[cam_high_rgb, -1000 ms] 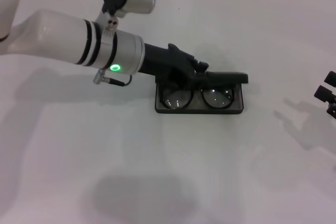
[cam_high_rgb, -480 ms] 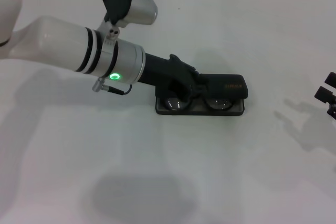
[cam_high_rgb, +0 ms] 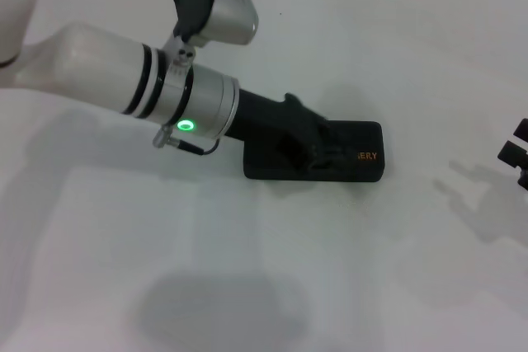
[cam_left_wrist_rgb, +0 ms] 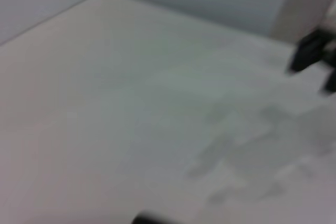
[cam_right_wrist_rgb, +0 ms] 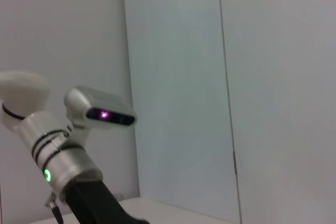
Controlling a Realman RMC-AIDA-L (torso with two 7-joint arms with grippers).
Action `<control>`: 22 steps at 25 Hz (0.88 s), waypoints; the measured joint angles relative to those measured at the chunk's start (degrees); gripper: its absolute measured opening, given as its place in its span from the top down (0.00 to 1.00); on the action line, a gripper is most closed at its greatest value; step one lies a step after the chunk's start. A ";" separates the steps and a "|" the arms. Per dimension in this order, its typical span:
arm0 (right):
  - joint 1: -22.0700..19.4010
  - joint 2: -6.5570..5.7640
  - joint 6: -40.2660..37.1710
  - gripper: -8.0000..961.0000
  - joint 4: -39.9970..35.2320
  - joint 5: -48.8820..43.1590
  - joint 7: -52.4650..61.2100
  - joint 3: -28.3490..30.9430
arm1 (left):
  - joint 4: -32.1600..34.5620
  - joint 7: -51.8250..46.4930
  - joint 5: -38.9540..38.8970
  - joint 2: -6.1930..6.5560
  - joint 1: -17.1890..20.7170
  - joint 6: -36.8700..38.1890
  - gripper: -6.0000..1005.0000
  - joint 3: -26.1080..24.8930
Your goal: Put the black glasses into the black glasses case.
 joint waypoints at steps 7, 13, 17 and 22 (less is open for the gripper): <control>0.44 0.08 -2.69 0.62 -0.18 0.52 -0.15 0.40 | 19.64 2.95 -10.25 0.60 12.36 15.02 0.74 -2.59; 6.00 0.97 -6.81 0.59 0.04 1.60 2.38 -2.72 | 16.26 13.55 -17.04 1.62 17.70 28.61 0.59 -20.88; 12.49 1.46 -3.66 0.47 -0.22 1.58 7.91 -10.18 | 7.70 17.39 -16.66 5.70 17.70 31.78 0.44 -24.78; 19.36 1.44 -0.42 0.39 -0.76 1.44 15.62 -15.37 | -0.47 24.67 -15.89 8.31 17.95 33.21 0.36 -24.74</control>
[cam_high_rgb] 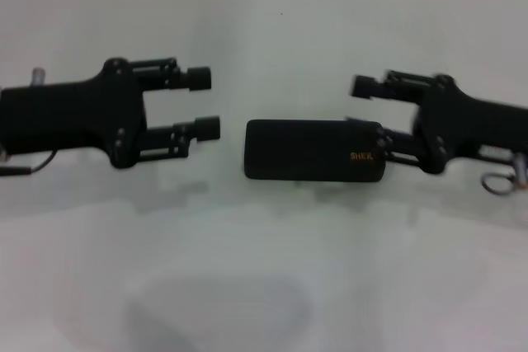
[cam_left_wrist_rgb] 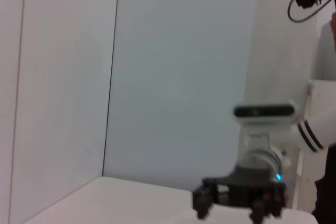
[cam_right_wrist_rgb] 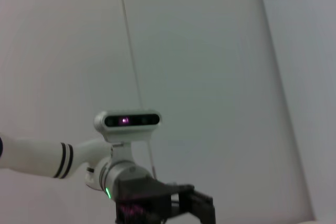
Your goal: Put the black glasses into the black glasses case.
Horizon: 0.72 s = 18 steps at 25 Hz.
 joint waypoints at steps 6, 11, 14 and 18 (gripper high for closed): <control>2.80 -0.26 1.22 0.38 -3.24 -0.54 5.89 -2.63 | -0.90 3.47 1.51 -0.41 0.85 0.09 0.36 -0.21; 2.91 -0.12 3.15 0.37 -6.87 -0.56 8.64 -6.15 | -1.20 3.50 1.55 -0.26 1.25 -0.04 0.36 -0.29; 2.91 -0.15 3.78 0.37 -7.82 -0.61 9.13 -7.84 | -1.22 3.51 1.56 -0.23 1.37 -0.10 0.36 -0.45; 2.91 -0.24 5.19 0.25 -8.46 -0.72 9.21 -10.26 | -1.46 3.58 1.56 -0.40 1.65 -0.25 0.36 -1.27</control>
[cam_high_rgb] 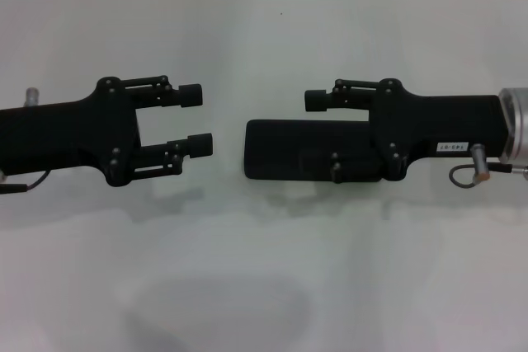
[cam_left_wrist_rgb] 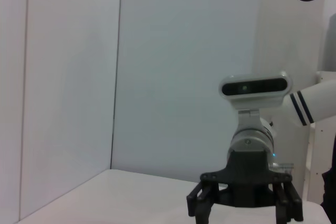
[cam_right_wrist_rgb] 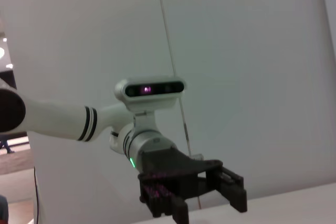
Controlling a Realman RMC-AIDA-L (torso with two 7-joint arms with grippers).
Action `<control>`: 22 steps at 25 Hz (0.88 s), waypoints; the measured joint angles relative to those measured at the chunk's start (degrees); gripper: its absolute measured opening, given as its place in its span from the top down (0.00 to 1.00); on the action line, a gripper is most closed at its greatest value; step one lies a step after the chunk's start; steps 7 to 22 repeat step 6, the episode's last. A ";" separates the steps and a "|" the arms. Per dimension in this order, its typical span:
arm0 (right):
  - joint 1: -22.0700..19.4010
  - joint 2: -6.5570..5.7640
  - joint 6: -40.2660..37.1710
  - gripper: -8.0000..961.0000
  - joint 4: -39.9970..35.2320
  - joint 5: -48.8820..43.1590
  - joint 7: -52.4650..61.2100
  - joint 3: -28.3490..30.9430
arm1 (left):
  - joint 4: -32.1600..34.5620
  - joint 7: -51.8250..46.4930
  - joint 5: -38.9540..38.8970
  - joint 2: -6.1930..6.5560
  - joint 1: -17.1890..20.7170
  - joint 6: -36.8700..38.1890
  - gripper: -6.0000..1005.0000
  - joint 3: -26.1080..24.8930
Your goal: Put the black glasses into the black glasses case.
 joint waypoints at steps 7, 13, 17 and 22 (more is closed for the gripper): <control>0.10 0.06 0.42 0.18 -0.35 -0.01 0.72 -0.59 | -0.61 0.10 0.05 0.06 -0.03 -0.15 0.36 -0.07; 0.10 0.06 0.42 0.18 -0.35 -0.01 0.72 -0.59 | -0.61 0.10 0.05 0.06 -0.03 -0.15 0.36 -0.07; 0.10 0.06 0.42 0.18 -0.35 -0.01 0.72 -0.59 | -0.61 0.10 0.05 0.06 -0.03 -0.15 0.36 -0.07; 0.10 0.06 0.42 0.18 -0.35 -0.01 0.72 -0.59 | -0.61 0.10 0.05 0.06 -0.03 -0.15 0.36 -0.07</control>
